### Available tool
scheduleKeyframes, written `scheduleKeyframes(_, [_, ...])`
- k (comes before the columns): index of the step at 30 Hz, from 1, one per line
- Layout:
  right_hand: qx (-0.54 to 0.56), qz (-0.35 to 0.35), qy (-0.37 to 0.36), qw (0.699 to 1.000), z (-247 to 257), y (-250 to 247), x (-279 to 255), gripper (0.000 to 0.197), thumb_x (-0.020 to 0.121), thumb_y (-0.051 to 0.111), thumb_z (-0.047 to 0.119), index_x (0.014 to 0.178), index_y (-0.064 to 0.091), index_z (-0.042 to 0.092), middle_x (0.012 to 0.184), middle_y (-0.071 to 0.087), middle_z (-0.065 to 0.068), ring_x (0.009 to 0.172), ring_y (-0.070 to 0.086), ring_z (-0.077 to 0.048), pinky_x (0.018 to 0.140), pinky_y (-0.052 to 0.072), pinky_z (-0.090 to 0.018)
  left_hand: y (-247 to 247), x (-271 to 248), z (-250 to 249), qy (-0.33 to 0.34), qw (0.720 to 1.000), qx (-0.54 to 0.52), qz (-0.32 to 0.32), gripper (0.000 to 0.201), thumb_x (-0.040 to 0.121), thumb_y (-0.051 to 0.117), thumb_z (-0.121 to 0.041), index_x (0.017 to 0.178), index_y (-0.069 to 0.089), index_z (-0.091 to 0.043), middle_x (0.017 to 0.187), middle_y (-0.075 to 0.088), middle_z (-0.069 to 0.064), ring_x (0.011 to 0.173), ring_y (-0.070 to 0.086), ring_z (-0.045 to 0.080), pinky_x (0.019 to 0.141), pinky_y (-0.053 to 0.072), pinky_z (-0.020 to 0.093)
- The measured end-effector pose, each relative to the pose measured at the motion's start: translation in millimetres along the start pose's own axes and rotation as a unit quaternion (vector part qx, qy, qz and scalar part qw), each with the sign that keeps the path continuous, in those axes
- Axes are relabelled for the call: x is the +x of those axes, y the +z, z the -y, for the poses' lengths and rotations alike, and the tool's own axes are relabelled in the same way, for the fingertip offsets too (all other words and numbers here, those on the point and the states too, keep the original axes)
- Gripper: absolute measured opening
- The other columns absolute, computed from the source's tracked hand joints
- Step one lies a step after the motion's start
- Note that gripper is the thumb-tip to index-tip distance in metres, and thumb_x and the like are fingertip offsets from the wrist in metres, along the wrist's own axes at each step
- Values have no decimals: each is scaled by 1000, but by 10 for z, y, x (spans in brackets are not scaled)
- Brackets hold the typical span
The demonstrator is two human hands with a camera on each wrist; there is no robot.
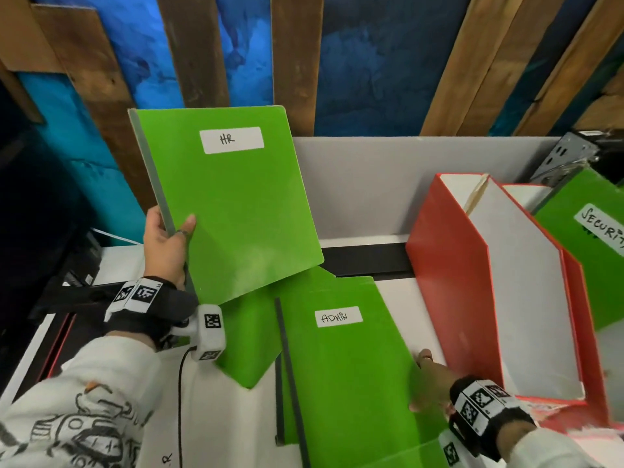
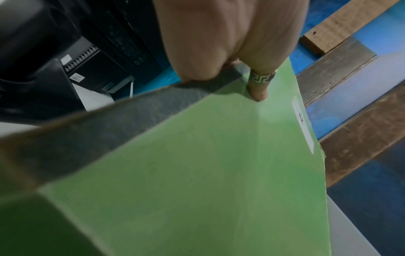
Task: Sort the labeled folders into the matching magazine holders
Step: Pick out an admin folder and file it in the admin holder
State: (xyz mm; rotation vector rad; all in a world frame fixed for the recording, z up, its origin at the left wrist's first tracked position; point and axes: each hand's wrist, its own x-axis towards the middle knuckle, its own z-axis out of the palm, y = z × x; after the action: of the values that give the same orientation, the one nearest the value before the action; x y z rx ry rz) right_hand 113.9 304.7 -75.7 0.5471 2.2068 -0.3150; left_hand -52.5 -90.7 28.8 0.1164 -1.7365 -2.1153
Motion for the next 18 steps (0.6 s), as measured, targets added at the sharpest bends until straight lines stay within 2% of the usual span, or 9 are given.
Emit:
scheduleKeyframes(2, [-10, 0, -5, 1000, -23, 12, -71, 96, 74, 77, 19, 138, 8, 4, 79, 50, 1, 56, 45, -9, 32, 36, -14, 23, 24, -14, 6, 1000, -1, 1, 30, 90, 52, 3, 92, 50, -27, 83, 65, -10, 64, 64, -2, 62, 56, 18])
scheduleKeyframes(4, [-18, -2, -20, 1000, -29, 14, -86, 103, 74, 77, 15, 143, 1, 5, 106, 61, -8, 66, 55, -13, 35, 40, -13, 27, 49, -20, 7, 1000, -2, 3, 29, 90, 52, 2, 92, 50, -27, 84, 64, -8, 65, 63, -2, 63, 55, 18])
scheduleKeyframes(5, [-20, -9, -30, 999, -31, 13, -82, 109, 74, 76, 13, 146, -6, 7, 120, 59, -13, 76, 61, -16, 43, 44, -14, 27, 60, -25, 7, 1000, -3, 4, 29, 90, 53, 1, 93, 50, -27, 86, 62, -6, 65, 62, -1, 63, 56, 18])
scheduleKeyframes(7, [-19, -33, -44, 998, -7, -2, -75, 116, 75, 76, 17, 148, -13, 14, 133, 53, -16, 105, 62, -23, 72, 53, -23, 18, 79, -45, 13, 1000, -1, 5, 28, 91, 53, 0, 93, 50, -27, 88, 60, -4, 67, 61, -1, 65, 55, 19])
scheduleKeyframes(9, [-12, -82, -57, 995, 52, -48, -72, 109, 76, 74, 31, 148, -7, 21, 138, 46, -14, 118, 55, -27, 94, 48, -35, 18, 91, -78, 23, 1000, -2, 1, 28, 91, 53, 0, 93, 49, -27, 87, 58, -5, 66, 60, -2, 65, 54, 17])
scheduleKeyframes(11, [1, -154, -86, 984, 172, -109, -45, 88, 82, 66, 40, 146, 9, 22, 140, 41, -11, 122, 51, -28, 100, 43, -41, 14, 102, -115, 32, 999, -2, -7, 29, 91, 53, 1, 92, 49, -28, 85, 57, -5, 64, 59, -4, 63, 53, 14])
scheduleKeyframes(13, [26, -202, -149, 968, 347, -139, 29, 69, 87, 59, 42, 142, 25, 19, 140, 41, -8, 126, 46, -27, 105, 39, -39, -8, 107, -141, 40, 999, 0, -12, 28, 91, 53, -1, 92, 49, -28, 84, 56, -5, 65, 58, -2, 63, 53, 15])
scheduleKeyframes(15, [57, -192, -217, 955, 572, -121, 117, 59, 89, 57, 41, 139, 34, 20, 144, 41, -4, 130, 42, -23, 109, 35, -37, -73, 131, -152, 40, 999, 12, -17, 26, 90, 55, -3, 90, 49, -29, 83, 56, -4, 69, 57, 5, 64, 53, 19])
scheduleKeyframes(18, [94, -126, -252, 955, 885, -39, 192, 57, 90, 55, 39, 140, 32, 25, 146, 40, -2, 132, 41, -21, 111, 33, -36, -163, 154, -191, 30, 999, 27, -33, 25, 89, 58, -8, 87, 48, -31, 80, 50, -3, 75, 51, 18, 67, 50, 28])
